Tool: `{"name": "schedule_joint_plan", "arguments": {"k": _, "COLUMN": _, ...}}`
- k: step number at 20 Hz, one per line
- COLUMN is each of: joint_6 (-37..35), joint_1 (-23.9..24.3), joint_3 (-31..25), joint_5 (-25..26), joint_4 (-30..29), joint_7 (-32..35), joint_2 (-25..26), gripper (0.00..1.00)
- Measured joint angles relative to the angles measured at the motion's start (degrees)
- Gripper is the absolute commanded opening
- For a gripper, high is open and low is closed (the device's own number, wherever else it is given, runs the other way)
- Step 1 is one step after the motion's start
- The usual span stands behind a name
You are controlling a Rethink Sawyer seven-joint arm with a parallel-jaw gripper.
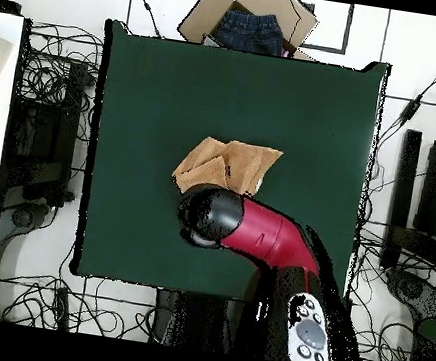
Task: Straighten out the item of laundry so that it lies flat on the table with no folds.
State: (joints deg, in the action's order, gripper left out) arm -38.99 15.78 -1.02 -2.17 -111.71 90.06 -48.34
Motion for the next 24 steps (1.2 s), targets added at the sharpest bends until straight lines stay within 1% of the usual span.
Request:
{"name": "schedule_joint_plan", "arguments": {"k": 4, "joint_6": 0.42, "joint_1": 0.6, "joint_3": 0.02, "joint_5": -0.02, "joint_4": -3.95, "joint_7": 0.0, "joint_2": -5.45, "gripper": 1.0}}
{"name": "schedule_joint_plan", "arguments": {"k": 7, "joint_6": 0.39, "joint_1": 0.19, "joint_3": 0.14, "joint_5": 0.0, "joint_4": -7.22, "joint_7": 0.0, "joint_2": -10.35, "gripper": 1.0}}
{"name": "schedule_joint_plan", "arguments": {"k": 11, "joint_6": 0.44, "joint_1": -0.87, "joint_3": 0.15, "joint_5": 0.02, "joint_4": -10.19, "joint_7": 0.0, "joint_2": -15.04, "gripper": 1.0}}
{"name": "schedule_joint_plan", "arguments": {"k": 16, "joint_6": 3.06, "joint_1": -1.02, "joint_3": 0.16, "joint_5": 0.01, "joint_4": -12.45, "joint_7": 0.0, "joint_2": -17.17, "gripper": 1.0}}
{"name": "schedule_joint_plan", "arguments": {"k": 20, "joint_6": 8.61, "joint_1": -0.74, "joint_3": 0.11, "joint_5": 0.01, "joint_4": -15.39, "joint_7": 0.0, "joint_2": -18.33, "gripper": 1.0}}
{"name": "schedule_joint_plan", "arguments": {"k": 24, "joint_6": 14.89, "joint_1": 0.6, "joint_3": -0.22, "joint_5": 0.0, "joint_4": -19.7, "joint_7": 0.0, "joint_2": -20.15, "gripper": 1.0}}
